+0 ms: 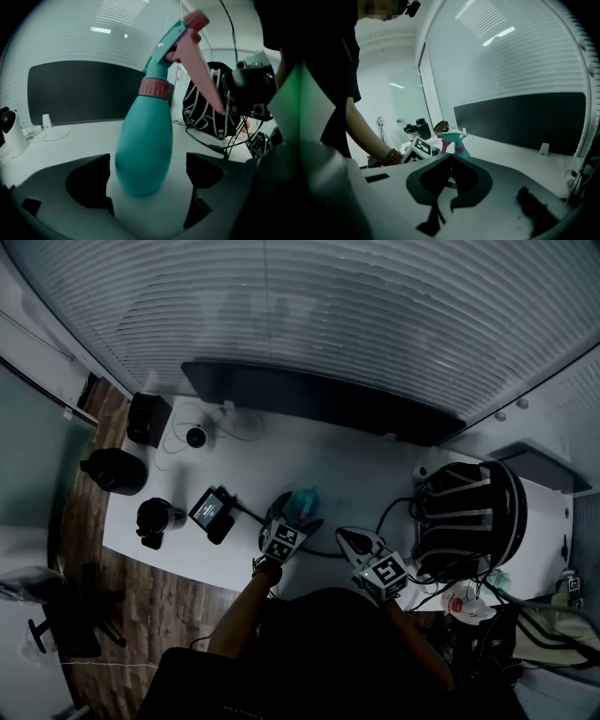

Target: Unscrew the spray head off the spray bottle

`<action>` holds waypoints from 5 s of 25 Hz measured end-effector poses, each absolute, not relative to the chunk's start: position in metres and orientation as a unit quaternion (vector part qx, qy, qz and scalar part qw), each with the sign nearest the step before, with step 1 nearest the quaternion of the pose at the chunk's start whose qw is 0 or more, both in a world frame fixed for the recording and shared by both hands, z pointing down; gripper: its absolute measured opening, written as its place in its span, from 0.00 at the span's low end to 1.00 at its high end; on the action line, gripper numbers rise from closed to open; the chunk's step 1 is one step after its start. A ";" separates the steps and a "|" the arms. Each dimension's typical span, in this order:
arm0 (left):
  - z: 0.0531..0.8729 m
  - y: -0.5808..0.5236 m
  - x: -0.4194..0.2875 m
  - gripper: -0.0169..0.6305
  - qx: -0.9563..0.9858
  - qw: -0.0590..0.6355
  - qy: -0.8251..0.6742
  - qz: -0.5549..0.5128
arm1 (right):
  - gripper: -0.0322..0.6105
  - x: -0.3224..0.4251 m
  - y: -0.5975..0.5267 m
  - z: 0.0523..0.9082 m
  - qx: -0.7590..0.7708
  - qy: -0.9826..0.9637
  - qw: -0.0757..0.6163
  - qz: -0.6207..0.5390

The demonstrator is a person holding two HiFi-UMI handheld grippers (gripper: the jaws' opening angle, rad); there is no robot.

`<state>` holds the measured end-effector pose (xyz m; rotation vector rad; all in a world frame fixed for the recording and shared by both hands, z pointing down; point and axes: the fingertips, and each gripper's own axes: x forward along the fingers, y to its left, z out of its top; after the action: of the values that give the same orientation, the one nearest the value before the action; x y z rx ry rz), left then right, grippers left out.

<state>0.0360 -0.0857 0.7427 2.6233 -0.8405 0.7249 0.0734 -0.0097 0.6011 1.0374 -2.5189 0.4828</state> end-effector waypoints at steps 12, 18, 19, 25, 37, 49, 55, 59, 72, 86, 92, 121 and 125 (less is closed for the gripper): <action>0.734 -0.092 0.046 0.63 0.892 0.016 -0.271 0.362 | 0.05 0.073 -0.023 0.583 0.348 -0.898 0.110 0.244; 0.729 -0.086 0.026 0.63 0.857 -0.123 -0.242 0.439 | 0.26 0.071 -0.025 0.590 0.325 -0.887 0.093 0.314; 0.727 -0.086 0.021 0.63 0.844 -0.152 -0.236 0.456 | 0.30 0.071 -0.026 0.591 0.324 -0.879 0.076 0.342; 0.713 -0.077 0.003 0.63 0.764 -0.269 -0.210 0.547 | 0.32 0.066 -0.025 0.611 0.321 -0.810 0.001 0.492; 0.702 -0.070 -0.001 0.63 0.733 -0.310 -0.184 0.576 | 0.48 0.048 -0.021 0.640 0.268 -0.682 -0.087 0.675; 0.702 -0.068 0.001 0.63 0.726 -0.287 -0.179 0.598 | 0.30 0.044 -0.036 0.642 0.308 -0.725 -0.005 0.616; 0.709 -0.044 0.007 0.63 0.769 -0.228 -0.129 0.583 | 0.25 0.046 -0.019 0.648 0.248 -0.814 0.202 0.485; 0.707 -0.013 0.016 0.63 0.840 -0.119 -0.059 0.526 | 0.25 0.047 -0.003 0.637 0.148 -0.870 0.352 0.312; 0.668 0.077 0.019 0.60 0.932 0.115 0.159 0.306 | 0.25 0.049 0.071 0.609 -0.172 -0.756 0.556 -0.299; 0.683 -0.012 0.017 0.58 0.951 0.089 -0.141 0.261 | 0.25 0.046 -0.010 0.555 0.089 -0.812 0.494 -0.298; 0.618 -0.052 0.004 0.58 0.948 0.221 -0.227 -0.034 | 0.25 0.062 -0.041 0.526 0.274 -0.930 0.203 0.137; 0.610 -0.050 0.025 0.58 0.917 -0.096 -0.310 0.231 | 0.33 0.039 -0.056 0.536 0.235 -0.892 0.316 0.223; 0.612 -0.044 0.028 0.58 0.920 -0.094 -0.300 0.235 | 0.28 0.035 -0.050 0.542 0.204 -0.893 0.358 0.180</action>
<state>0.0278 -0.0443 0.6121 3.0757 -1.0024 0.7866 0.0346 -0.0502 0.5416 0.5271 -2.3046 0.4653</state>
